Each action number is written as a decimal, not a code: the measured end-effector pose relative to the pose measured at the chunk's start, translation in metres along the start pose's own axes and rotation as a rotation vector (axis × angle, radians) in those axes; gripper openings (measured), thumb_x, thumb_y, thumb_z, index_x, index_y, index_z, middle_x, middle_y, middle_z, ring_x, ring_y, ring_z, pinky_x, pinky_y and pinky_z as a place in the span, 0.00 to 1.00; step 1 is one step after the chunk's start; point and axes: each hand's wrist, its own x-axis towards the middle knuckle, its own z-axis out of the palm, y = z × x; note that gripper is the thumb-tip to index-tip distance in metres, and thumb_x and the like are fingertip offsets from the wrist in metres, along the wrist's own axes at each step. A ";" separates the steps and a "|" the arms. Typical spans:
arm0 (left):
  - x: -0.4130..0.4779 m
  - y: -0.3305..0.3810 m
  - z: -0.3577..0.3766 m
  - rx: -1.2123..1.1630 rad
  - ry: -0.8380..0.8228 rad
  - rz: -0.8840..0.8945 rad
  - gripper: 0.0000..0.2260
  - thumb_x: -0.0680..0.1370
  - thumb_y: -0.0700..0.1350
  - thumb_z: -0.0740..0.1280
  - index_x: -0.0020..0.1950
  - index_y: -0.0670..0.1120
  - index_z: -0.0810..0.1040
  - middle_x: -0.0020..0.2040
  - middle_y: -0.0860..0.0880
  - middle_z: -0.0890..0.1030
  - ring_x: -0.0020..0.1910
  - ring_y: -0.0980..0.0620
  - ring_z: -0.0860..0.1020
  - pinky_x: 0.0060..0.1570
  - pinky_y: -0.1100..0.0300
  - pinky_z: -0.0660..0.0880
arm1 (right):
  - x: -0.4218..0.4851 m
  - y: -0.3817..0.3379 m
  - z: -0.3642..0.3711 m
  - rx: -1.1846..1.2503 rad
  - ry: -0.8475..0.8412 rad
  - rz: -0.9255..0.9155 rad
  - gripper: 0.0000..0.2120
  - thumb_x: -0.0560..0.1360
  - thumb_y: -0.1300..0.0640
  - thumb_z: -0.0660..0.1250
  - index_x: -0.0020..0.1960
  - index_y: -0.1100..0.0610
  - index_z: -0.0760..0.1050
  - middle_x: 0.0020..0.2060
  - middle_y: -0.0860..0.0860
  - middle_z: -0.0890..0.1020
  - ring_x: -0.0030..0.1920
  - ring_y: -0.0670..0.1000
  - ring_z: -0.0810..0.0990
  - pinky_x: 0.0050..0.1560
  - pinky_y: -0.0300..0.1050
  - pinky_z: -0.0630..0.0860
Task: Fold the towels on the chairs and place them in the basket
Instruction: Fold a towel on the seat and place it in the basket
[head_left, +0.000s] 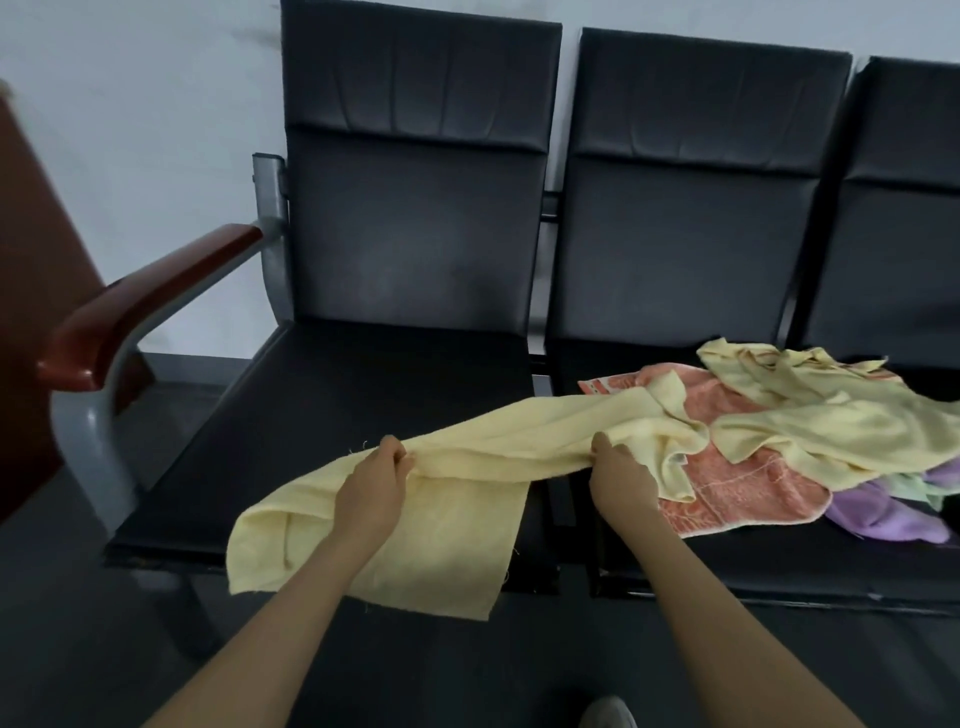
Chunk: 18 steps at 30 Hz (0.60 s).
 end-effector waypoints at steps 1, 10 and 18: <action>0.000 0.002 -0.002 -0.032 0.008 -0.010 0.07 0.82 0.48 0.57 0.47 0.47 0.67 0.35 0.51 0.75 0.34 0.50 0.74 0.30 0.58 0.66 | 0.002 -0.004 -0.005 0.034 0.038 0.024 0.20 0.78 0.64 0.54 0.69 0.57 0.59 0.51 0.57 0.75 0.48 0.59 0.78 0.42 0.49 0.71; 0.012 -0.018 -0.035 -0.233 0.217 -0.245 0.04 0.82 0.43 0.57 0.50 0.44 0.67 0.47 0.45 0.75 0.43 0.48 0.73 0.37 0.57 0.69 | 0.043 -0.149 -0.079 0.672 0.043 -0.411 0.12 0.82 0.62 0.50 0.64 0.54 0.65 0.55 0.53 0.74 0.52 0.54 0.75 0.45 0.42 0.68; 0.003 -0.031 -0.024 0.267 -0.135 0.116 0.19 0.80 0.48 0.59 0.72 0.50 0.64 0.73 0.50 0.62 0.73 0.49 0.57 0.71 0.56 0.53 | 0.021 -0.158 -0.023 0.447 -0.231 -0.537 0.22 0.81 0.58 0.58 0.74 0.49 0.60 0.72 0.51 0.66 0.66 0.49 0.70 0.65 0.44 0.68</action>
